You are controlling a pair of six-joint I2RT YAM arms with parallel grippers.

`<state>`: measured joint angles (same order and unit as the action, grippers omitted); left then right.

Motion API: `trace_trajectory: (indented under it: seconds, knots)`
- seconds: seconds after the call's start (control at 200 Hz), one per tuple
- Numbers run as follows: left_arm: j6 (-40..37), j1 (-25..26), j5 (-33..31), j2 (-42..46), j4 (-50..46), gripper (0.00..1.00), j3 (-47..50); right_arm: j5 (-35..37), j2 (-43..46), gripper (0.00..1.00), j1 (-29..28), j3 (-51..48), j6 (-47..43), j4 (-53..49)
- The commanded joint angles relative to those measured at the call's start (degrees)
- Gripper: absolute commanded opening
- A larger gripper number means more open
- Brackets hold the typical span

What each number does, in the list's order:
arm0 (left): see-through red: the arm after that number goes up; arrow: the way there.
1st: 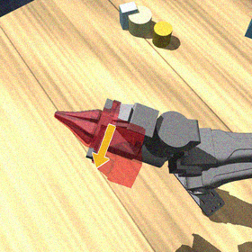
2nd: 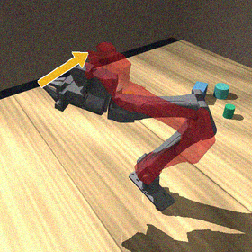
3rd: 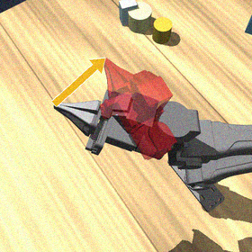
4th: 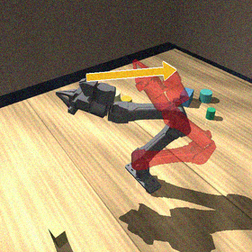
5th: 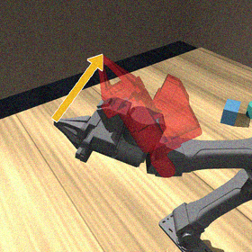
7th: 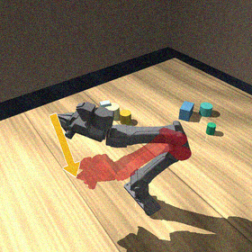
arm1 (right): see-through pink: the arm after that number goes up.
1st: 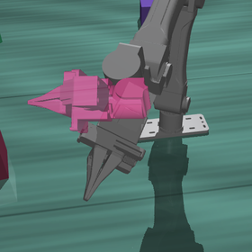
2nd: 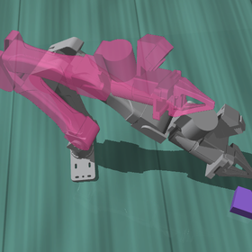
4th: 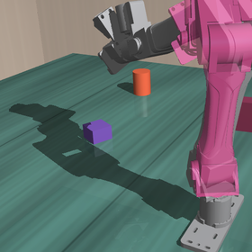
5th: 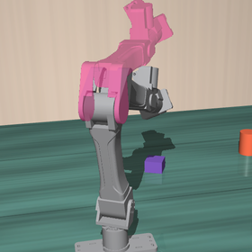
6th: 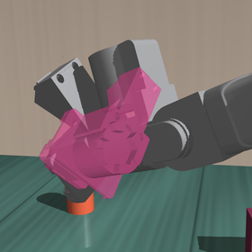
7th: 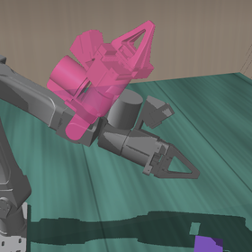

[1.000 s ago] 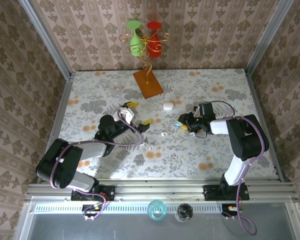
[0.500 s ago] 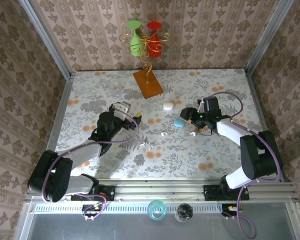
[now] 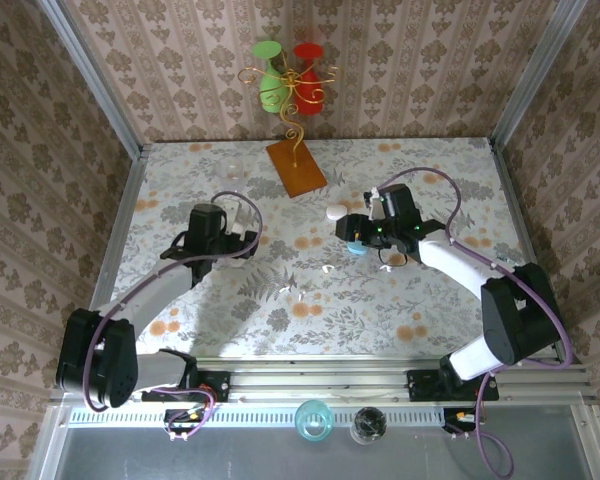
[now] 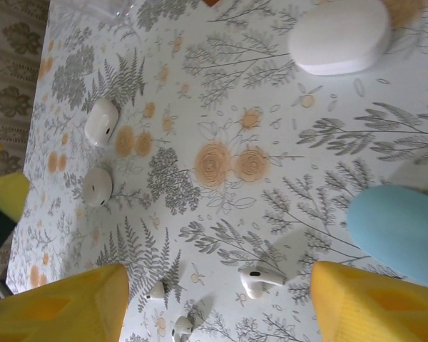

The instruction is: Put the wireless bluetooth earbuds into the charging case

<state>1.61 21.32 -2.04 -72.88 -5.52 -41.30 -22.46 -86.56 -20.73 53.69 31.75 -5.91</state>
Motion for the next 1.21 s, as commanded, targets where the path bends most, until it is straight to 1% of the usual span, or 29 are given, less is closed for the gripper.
trace_trajectory:
  seconds: [0.0,0.175,0.275,0.38,0.52,0.595,0.715,0.76,0.88,0.96,1.135,1.2]
  knots:
    - [-5.5,0.0,1.3,-2.4,-10.6,1.0,-3.5,0.9,-1.8,0.69,-0.7,2.1,-1.8,-1.6]
    - [-11.5,0.1,1.2,-8.4,-16.8,1.0,-7.9,0.1,-3.1,0.7,-0.8,2.6,-1.6,-1.5]
    - [-13.5,0.1,-0.6,-12.3,-19.6,1.0,-10.3,0.4,-3.0,0.7,-0.8,2.8,-1.7,-2.1]
    - [-15.9,0.1,-2.1,-14.9,-20.3,0.98,-11.4,0.9,-2.8,0.7,-0.8,2.7,-1.9,-2.7]
    - [-19.0,0.1,-1.4,-17.2,-20.4,0.94,-11.9,1.5,-2.8,0.7,-0.8,2.4,-1.6,-2.8]
    - [-20.9,0.1,-0.8,-18.3,-20.4,0.89,-12.1,1.5,-3.0,0.69,-0.8,2.3,-1.5,-2.8]
    - [-23.4,0.1,-0.7,-19.9,-20.3,0.87,-12.0,1.6,-3.2,0.7,-0.8,2.5,-1.5,-2.8]
    - [-23.7,0.0,-1.0,-20.8,-20.2,0.86,-12.3,1.5,-3.3,0.69,-0.8,2.5,-1.4,-2.8]
    - [-24.1,-0.5,0.2,-22.5,-20.1,0.8,-13.1,1.5,-3.4,0.69,-0.8,2.6,-1.4,-2.9]
    - [-24.7,-0.8,0.6,-23.7,-19.6,0.79,-13.5,1.5,-3.4,0.69,-0.8,2.6,-1.4,-3.0]
    - [-25.4,-1.2,1.2,-25.6,-19.6,0.72,-14.3,1.6,-3.4,0.69,-0.8,2.4,-1.3,-3.0]
    - [-25.6,-1.3,1.3,-25.8,-19.6,0.66,-14.1,1.6,-3.4,0.69,-0.8,2.3,-1.2,-3.1]
